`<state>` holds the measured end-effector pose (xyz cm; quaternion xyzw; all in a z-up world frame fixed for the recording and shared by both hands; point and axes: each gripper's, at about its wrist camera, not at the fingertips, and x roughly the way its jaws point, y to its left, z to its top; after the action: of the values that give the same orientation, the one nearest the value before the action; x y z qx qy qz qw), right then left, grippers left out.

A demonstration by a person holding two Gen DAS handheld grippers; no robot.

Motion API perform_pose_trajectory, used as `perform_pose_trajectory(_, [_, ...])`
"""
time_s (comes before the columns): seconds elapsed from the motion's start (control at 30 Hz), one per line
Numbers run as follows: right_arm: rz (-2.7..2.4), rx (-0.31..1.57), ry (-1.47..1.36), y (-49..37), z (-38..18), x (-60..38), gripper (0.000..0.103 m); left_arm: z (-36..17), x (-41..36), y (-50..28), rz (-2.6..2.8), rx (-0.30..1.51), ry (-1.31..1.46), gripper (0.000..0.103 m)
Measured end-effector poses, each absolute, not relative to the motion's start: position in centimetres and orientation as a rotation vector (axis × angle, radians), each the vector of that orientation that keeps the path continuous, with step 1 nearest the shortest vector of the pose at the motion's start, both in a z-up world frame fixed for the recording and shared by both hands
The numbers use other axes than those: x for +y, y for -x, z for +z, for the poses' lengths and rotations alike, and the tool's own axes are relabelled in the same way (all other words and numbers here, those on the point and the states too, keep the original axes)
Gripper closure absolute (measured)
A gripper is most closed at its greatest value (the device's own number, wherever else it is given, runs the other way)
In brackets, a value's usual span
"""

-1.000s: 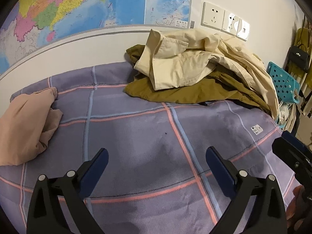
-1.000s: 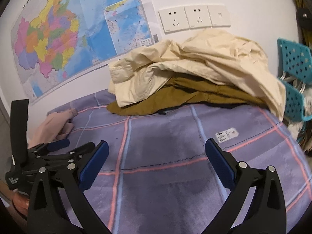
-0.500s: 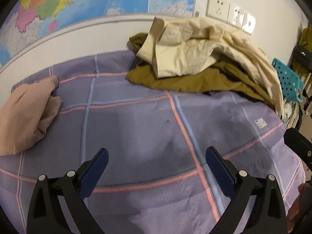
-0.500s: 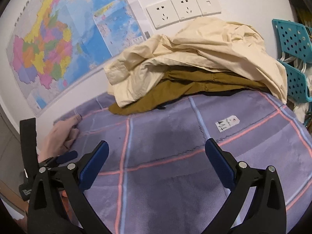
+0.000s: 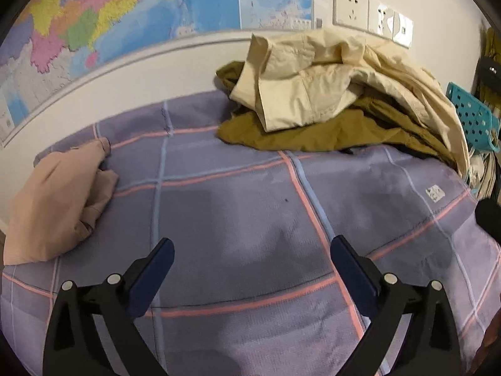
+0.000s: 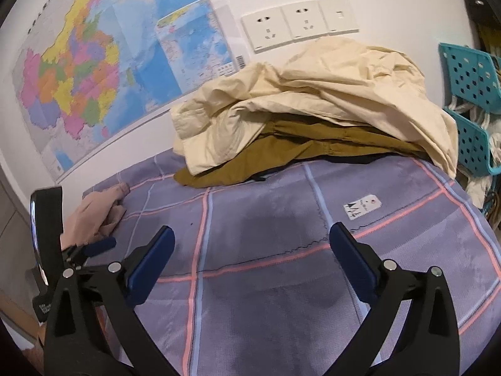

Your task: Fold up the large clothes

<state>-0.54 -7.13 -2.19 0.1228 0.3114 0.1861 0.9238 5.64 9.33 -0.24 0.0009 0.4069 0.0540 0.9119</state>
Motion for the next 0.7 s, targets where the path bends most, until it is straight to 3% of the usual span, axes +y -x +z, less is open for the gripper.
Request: perform_pose_trajectory(0.7, [0.338, 0.725, -0.216, -0.3, -3.9, -6.6, 0.005, -1.6, 10.1, -5.7, 0.074, 0.858, 0.086, 0.007])
